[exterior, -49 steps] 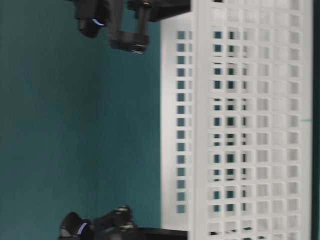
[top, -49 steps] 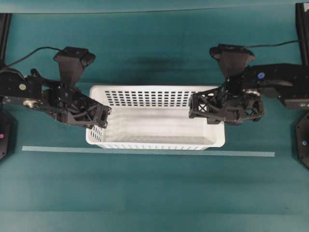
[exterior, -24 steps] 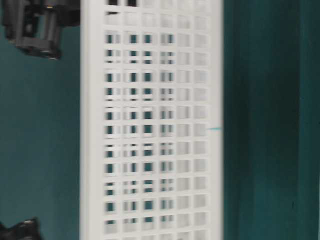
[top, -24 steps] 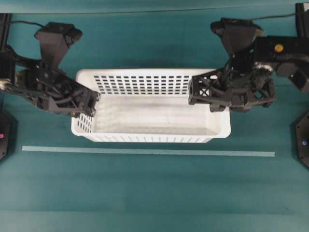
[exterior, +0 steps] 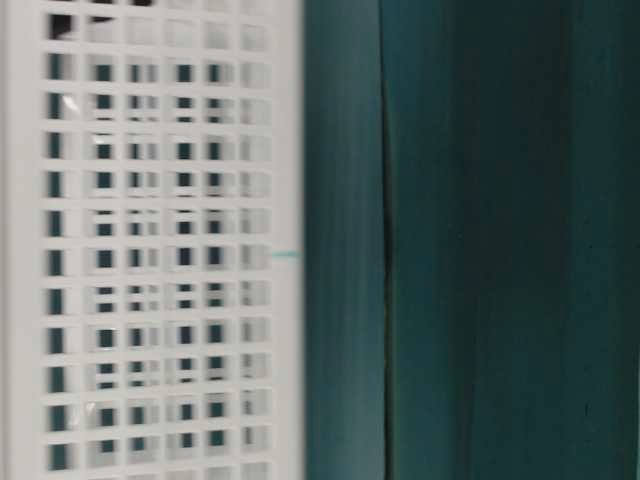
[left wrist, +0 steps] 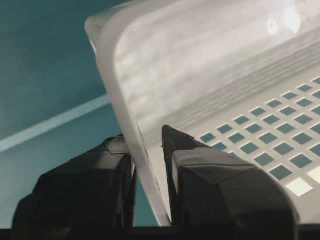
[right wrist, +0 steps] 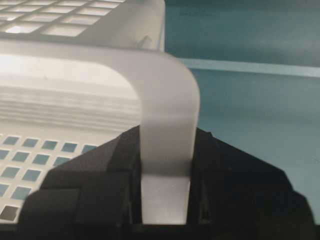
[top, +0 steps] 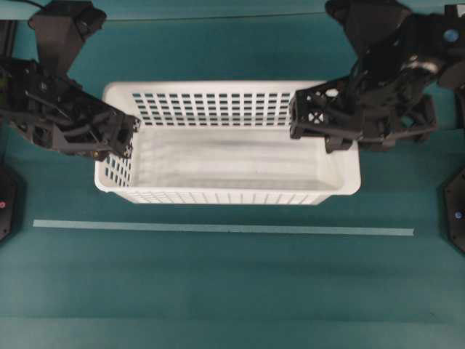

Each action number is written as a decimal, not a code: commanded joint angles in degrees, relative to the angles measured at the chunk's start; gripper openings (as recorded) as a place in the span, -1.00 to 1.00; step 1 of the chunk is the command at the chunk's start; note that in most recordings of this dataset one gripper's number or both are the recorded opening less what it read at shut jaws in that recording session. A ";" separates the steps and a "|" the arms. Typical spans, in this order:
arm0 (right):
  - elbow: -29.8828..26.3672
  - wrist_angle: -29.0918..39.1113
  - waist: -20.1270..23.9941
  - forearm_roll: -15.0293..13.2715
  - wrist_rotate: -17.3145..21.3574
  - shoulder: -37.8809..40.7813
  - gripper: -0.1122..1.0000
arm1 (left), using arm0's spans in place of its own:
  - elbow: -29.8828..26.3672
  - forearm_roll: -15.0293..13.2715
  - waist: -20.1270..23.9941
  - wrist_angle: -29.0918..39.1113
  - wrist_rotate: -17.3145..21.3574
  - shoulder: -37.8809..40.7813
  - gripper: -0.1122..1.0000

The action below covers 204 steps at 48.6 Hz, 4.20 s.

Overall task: Lift the white basket with both hands.
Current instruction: 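Lift the basket upward with both grippers, then hold the basket raised with both grippers, then lower the basket back onto the table with both grippers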

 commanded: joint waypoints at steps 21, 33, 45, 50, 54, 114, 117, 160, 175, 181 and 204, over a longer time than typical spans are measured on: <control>-9.32 6.42 1.05 -0.26 -0.53 -0.70 -0.47 | -14.77 0.35 1.32 12.48 3.96 0.53 -0.55; -11.78 8.09 1.67 -0.26 -0.35 -1.41 -0.47 | -21.09 0.35 1.41 15.03 6.77 3.08 -0.55; -16.52 11.16 2.72 -0.26 -0.35 -1.41 -0.47 | -25.05 0.44 1.67 17.49 8.44 4.66 -0.55; -18.19 12.57 2.99 -0.26 -0.44 -1.14 -0.47 | -26.02 0.35 1.67 17.49 8.61 4.83 -0.55; -18.98 13.71 3.08 -0.26 -0.53 -1.14 -0.47 | -26.81 0.35 1.76 17.67 8.70 5.01 -0.55; -8.96 9.76 2.55 -0.62 -4.83 -0.18 -0.47 | -18.81 0.35 2.37 15.56 9.49 5.54 -0.55; -6.77 7.82 2.55 -0.62 -5.10 0.00 -0.47 | -15.56 0.35 2.37 13.10 9.23 5.27 -0.55; 18.37 -16.96 2.46 -0.26 -5.19 1.05 -0.47 | 8.53 0.35 2.29 -9.67 4.66 6.94 -0.55; 21.88 -25.14 2.90 -0.09 -5.10 1.76 -0.47 | 12.83 0.35 2.29 -13.27 3.08 7.47 -0.55; 22.59 -25.75 2.81 0.70 -5.19 2.46 -0.47 | 13.54 0.35 2.29 -15.03 2.81 8.88 -0.55; 23.64 -28.39 3.96 1.67 -5.19 6.42 -0.47 | 14.85 0.35 2.20 -19.34 2.99 14.15 -0.61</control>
